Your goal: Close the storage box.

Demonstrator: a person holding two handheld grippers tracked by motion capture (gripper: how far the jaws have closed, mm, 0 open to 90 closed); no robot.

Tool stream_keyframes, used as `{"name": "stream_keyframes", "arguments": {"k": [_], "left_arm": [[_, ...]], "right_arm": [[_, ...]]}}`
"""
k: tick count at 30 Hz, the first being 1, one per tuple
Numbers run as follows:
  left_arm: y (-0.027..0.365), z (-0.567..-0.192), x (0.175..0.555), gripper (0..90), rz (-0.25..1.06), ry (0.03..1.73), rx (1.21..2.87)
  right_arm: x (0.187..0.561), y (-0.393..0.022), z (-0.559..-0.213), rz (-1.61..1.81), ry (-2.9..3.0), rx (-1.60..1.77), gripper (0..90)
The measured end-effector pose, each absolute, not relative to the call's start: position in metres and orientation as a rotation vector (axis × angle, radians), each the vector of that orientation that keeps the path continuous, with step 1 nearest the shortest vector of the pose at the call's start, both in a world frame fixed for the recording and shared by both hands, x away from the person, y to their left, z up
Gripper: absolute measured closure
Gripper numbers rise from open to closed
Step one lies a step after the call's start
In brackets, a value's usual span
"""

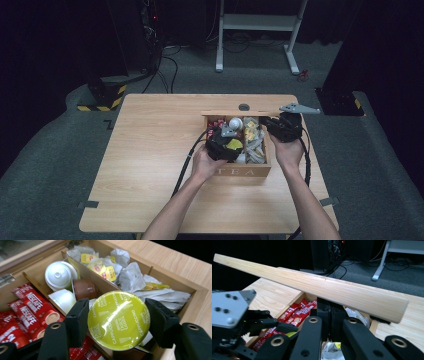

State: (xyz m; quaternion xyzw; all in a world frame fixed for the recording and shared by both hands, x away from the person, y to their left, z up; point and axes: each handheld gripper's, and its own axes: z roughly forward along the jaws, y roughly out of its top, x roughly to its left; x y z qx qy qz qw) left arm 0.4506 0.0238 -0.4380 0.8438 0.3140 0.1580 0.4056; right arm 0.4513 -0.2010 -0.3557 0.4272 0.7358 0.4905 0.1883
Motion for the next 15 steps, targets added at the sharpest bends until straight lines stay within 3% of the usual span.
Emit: {"name": "stream_keyframes", "arguments": {"k": [15], "left_arm": [[0.041, -0.425, 0.441, 39.0, 0.394, 0.799, 2.087]], "right_arm": [[0.453, -0.198, -0.357, 1.38, 2.076, 1.205, 88.4]]}}
